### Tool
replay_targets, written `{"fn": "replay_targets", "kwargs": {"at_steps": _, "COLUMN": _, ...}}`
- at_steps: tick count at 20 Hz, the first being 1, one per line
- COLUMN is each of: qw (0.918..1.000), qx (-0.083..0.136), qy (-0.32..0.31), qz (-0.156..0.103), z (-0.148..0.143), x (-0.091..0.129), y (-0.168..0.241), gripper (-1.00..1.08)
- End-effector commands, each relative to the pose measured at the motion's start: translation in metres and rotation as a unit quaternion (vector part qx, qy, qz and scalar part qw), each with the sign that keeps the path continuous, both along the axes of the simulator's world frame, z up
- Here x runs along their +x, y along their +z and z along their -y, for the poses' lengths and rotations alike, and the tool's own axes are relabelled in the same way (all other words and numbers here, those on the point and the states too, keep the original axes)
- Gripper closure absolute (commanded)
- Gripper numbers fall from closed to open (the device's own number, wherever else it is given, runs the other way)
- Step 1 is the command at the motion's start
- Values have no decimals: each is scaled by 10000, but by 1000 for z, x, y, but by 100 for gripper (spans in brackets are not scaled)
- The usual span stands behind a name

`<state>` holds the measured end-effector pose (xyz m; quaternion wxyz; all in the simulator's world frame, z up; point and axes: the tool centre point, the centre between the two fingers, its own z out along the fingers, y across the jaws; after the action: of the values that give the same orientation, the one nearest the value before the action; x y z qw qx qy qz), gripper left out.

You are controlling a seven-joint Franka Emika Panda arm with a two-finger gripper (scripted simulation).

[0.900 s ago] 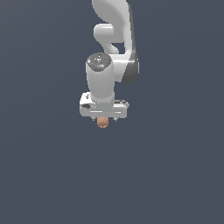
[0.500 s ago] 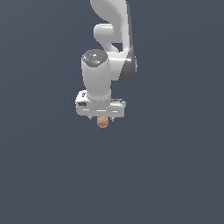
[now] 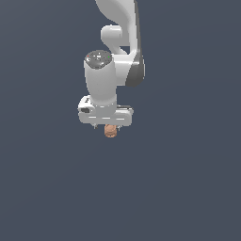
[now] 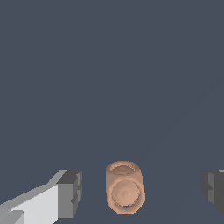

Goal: Pick up the object and move it to a goal position.

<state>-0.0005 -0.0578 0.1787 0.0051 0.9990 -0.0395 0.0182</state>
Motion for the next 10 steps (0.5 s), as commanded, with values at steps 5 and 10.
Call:
{"fn": "replay_targets", "kwargs": {"at_steps": 5, "qw": 9999, "qx": 9, "qy": 145, "qz": -40, "z": 1, "x": -16, "y": -20, "gripper": -92}}
{"fn": "replay_targets", "kwargs": {"at_steps": 10, "qw": 9993, "qx": 22, "qy": 348, "qz": -93, "z": 1, "x": -39, "y": -47, "gripper": -92}}
